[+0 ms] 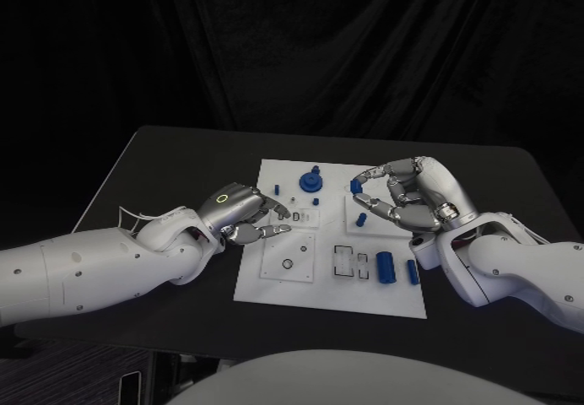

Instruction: Assemble the parts on the task board

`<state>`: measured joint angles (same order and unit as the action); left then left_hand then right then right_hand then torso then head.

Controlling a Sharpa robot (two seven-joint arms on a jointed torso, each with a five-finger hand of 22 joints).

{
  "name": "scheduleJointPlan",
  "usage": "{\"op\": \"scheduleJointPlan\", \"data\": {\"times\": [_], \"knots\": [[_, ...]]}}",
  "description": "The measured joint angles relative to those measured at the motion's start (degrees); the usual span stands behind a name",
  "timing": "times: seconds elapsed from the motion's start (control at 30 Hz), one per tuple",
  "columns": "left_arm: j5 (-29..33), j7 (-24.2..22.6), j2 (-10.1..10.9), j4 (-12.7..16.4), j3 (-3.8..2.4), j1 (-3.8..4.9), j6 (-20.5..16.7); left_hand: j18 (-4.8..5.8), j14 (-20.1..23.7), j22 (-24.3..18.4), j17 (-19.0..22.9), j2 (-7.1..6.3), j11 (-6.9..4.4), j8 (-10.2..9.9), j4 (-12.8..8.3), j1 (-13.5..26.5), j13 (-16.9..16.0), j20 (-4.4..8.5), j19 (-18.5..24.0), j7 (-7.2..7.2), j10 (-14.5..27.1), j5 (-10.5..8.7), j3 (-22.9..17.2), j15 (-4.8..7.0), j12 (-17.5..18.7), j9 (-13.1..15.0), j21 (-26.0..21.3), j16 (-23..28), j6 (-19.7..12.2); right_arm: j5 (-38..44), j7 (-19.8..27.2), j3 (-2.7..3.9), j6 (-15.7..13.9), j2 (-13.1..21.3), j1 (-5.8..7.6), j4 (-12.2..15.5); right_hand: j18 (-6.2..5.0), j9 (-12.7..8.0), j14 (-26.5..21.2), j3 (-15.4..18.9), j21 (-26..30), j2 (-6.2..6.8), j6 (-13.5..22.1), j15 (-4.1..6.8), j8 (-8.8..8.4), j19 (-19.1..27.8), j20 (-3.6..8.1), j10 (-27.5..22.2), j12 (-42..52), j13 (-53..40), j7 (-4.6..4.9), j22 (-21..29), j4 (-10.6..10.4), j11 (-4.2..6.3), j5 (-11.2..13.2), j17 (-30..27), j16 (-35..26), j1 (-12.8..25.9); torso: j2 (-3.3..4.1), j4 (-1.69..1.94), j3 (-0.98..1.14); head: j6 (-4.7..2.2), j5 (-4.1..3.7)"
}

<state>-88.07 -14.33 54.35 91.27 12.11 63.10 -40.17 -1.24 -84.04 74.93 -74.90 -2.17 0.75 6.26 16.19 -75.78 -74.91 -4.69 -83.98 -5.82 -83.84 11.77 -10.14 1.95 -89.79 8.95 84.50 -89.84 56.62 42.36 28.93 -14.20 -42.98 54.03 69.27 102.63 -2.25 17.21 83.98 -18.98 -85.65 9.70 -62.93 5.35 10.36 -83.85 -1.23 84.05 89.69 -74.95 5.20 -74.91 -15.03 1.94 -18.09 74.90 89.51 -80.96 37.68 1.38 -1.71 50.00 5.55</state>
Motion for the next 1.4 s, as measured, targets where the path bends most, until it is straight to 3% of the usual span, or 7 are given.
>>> {"op": "scheduleJointPlan", "data": {"times": [0.17, 0.27, 0.3, 0.63, 1.0, 1.4], "knots": [[0.05, -0.01, -0.03, -0.13, 0.00, -0.01, 0.37, 0.00, 0.00, 0.00, 0.00, 0.00, 0.00, 0.00, 0.00, 0.00, 0.00, 0.00, 0.00, -0.21, 0.00, 0.00, 0.00, 0.00, 0.00, 0.00, 0.00, 0.00, 0.21, -10.72, 1.02, 0.00, 6.78, 0.03, -0.02, -0.26, 0.00, 0.00, 0.00, 0.40, 0.51, -0.29, 0.08, 0.00, 0.00, 0.00, 0.00, 0.00, 0.00, 0.00, -0.08, 0.01, -0.90, 0.00, -0.56, 0.00, 0.00, -0.44, 0.01, 0.03, 0.00, 0.00, -0.14], [0.07, -0.02, -0.04, -0.18, 0.00, -0.02, 0.58, 0.00, 0.00, 0.00, 0.00, 0.00, 0.00, 0.00, 0.00, 0.00, 0.00, 0.00, 0.00, -0.21, 0.00, 0.00, 0.00, 0.00, 0.00, 0.00, 0.00, 0.00, 0.21, -16.42, 1.25, 0.00, 10.69, 0.05, -0.02, -0.48, 0.00, 0.00, 0.00, 2.49, 0.67, -0.52, 0.38, 0.00, -0.01, 0.00, 0.00, -0.01, 0.00, 0.01, -0.38, 0.01, -1.19, 0.00, -6.54, 0.00, 0.00, -0.81, 0.01, 0.08, -0.01, 0.00, -0.29], [0.08, -0.02, -0.05, -0.21, 0.00, -0.03, 0.68, 0.00, 0.00, 0.00, 0.00, 0.00, 0.00, 0.00, 0.00, 0.00, 0.00, 0.00, 0.00, -0.21, 0.00, 0.00, 0.00, 0.00, 0.00, 0.00, 0.00, 0.00, 0.20, -18.67, 1.28, 0.00, 12.39, 0.08, -0.02, -0.60, 0.00, 0.00, 0.00, 2.98, 0.90, -0.59, 0.38, 0.00, -0.03, 0.00, 0.00, 0.00, 0.00, 0.01, -0.38, 0.01, -1.16, 0.00, -7.20, 0.00, 0.00, -0.88, 0.01, 0.10, -0.01, 0.00, -0.32], [0.12, 0.00, -0.07, -0.34, 0.00, -0.09, 1.59, 0.00, 0.00, -0.01, 0.00, 0.00, 0.00, 0.00, 0.00, 0.00, 0.00, 0.00, 0.00, -0.21, 0.00, 0.00, 0.00, 0.00, 0.00, -0.06, 0.00, 0.00, 0.20, -28.96, 1.15, 0.00, 23.32, 0.20, -0.03, -1.07, 0.00, 0.00, 0.10, 6.43, 2.00, -2.06, 0.69, -0.11, -0.12, 0.00, 0.00, -0.01, 0.00, 0.01, -0.68, -0.02, -1.18, 0.00, -9.80, 0.00, 0.00, -1.21, -0.11, 0.12, -0.01, 0.00, -0.31], [0.15, 0.01, -0.09, -0.43, 0.00, -0.17, 2.26, 0.00, 0.00, -0.01, 0.00, 0.00, 0.01, 0.00, 0.00, 0.00, 0.00, 0.00, 0.00, -0.21, 0.00, 0.00, 0.00, 0.00, 0.00, -0.06, 0.00, 0.00, 0.20, -36.64, 0.28, 0.00, 30.03, 0.33, -0.03, -1.08, 0.00, 0.00, -0.01, 8.80, 3.18, -3.26, 1.10, -0.40, -0.10, -0.20, -0.21, -0.03, 0.00, 0.02, -1.09, -0.03, -1.18, -0.42, -12.08, 0.00, 0.00, -1.05, -0.10, 0.09, -0.01, 0.00, -0.46], [0.16, 0.00, -0.12, -0.47, 0.01, -0.21, 2.74, 0.00, 0.00, -0.02, 0.00, 0.23, 0.01, 0.00, 0.00, -0.23, 0.00, 0.00, 0.00, -0.21, 0.00, 0.00, 0.00, 0.00, 0.00, -0.06, 0.00, 0.00, 0.20, -44.35, -2.11, 0.00, 33.13, 0.55, -0.03, 0.44, 0.01, 0.00, -0.01, 11.23, 4.10, -4.45, 1.11, -0.40, -0.16, 0.01, -0.42, -0.02, 0.00, 0.02, -1.10, -0.03, -1.40, -0.42, -13.64, 0.00, 0.00, -0.48, -0.01, 0.11, -0.03, 0.00, -0.46]]}}
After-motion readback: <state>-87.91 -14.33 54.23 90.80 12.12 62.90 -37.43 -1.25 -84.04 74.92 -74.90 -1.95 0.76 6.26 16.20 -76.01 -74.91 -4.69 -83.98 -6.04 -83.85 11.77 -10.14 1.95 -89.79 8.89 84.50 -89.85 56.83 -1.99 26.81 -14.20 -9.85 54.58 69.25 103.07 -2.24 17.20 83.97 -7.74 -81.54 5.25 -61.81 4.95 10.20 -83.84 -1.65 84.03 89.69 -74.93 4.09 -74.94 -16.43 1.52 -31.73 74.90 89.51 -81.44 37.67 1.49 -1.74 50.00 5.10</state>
